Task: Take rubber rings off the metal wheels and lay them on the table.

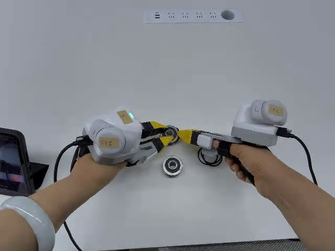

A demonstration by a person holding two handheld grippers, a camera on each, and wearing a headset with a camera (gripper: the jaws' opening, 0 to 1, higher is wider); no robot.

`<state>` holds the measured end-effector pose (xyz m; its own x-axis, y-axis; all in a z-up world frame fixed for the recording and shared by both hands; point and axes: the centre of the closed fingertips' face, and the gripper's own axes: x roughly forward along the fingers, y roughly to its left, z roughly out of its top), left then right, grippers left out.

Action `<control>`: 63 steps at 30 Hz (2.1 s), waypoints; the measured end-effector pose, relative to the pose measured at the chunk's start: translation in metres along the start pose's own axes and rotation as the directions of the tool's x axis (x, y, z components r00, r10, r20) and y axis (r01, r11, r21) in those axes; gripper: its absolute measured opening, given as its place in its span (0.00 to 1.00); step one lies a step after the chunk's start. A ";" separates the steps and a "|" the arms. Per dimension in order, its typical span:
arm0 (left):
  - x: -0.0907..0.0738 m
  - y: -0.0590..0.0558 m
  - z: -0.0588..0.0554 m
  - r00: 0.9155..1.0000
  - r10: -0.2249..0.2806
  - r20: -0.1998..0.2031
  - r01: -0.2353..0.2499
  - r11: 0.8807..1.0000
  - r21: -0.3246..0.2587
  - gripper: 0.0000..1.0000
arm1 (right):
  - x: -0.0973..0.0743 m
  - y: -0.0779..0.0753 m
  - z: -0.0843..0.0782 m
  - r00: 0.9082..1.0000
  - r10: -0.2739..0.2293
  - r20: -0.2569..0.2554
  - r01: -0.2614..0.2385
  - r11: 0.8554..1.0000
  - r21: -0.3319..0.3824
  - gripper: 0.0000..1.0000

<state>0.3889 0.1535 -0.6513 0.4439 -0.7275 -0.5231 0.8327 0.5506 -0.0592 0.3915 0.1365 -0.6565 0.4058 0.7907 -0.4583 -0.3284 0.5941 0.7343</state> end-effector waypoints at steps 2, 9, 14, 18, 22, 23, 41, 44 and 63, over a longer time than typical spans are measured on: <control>0.000 0.000 0.000 1.000 0.000 0.000 0.000 1.000 -0.001 0.13 | 0.000 0.001 0.000 1.000 0.001 0.001 -0.001 1.000 -0.004 0.02; 0.000 0.000 0.000 1.000 0.001 0.001 -0.001 1.000 -0.001 0.13 | 0.001 0.006 0.000 1.000 0.012 0.004 -0.012 1.000 -0.006 0.02; 0.000 0.000 0.000 1.000 -0.001 0.001 0.001 1.000 0.001 0.13 | 0.002 0.013 0.000 1.000 0.027 0.011 -0.027 1.000 -0.007 0.02; 0.000 0.000 0.000 1.000 -0.002 0.000 0.002 1.000 0.002 0.13 | 0.002 0.014 0.003 0.999 0.034 0.020 -0.034 0.999 0.002 0.02; 0.000 0.000 0.000 1.000 -0.002 0.001 0.002 1.000 0.002 0.13 | 0.001 0.019 0.002 0.999 0.050 0.015 -0.050 0.999 -0.004 0.02; 0.000 0.000 0.000 1.000 -0.002 0.001 0.002 1.000 0.002 0.13 | 0.000 0.021 0.003 0.998 0.060 0.023 -0.060 0.998 0.002 0.02; -0.001 -0.002 0.001 1.000 -0.016 0.003 0.016 0.999 0.032 0.14 | 0.001 0.009 0.000 1.000 0.005 0.011 -0.005 1.000 0.014 0.02; -0.003 -0.003 0.003 1.000 -0.022 0.015 0.021 0.999 0.037 0.15 | 0.001 0.008 0.000 1.000 0.002 0.011 -0.002 1.000 0.015 0.02; -0.012 0.000 0.000 1.000 0.005 0.027 -0.006 0.999 0.051 0.30 | -0.001 0.016 0.000 1.000 0.019 0.016 -0.020 1.000 0.012 0.02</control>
<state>0.3833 0.1624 -0.6447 0.4563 -0.7356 -0.5006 0.8457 0.5335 -0.0130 0.3860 0.1453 -0.6442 0.4127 0.7997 -0.4361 -0.3262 0.5768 0.7490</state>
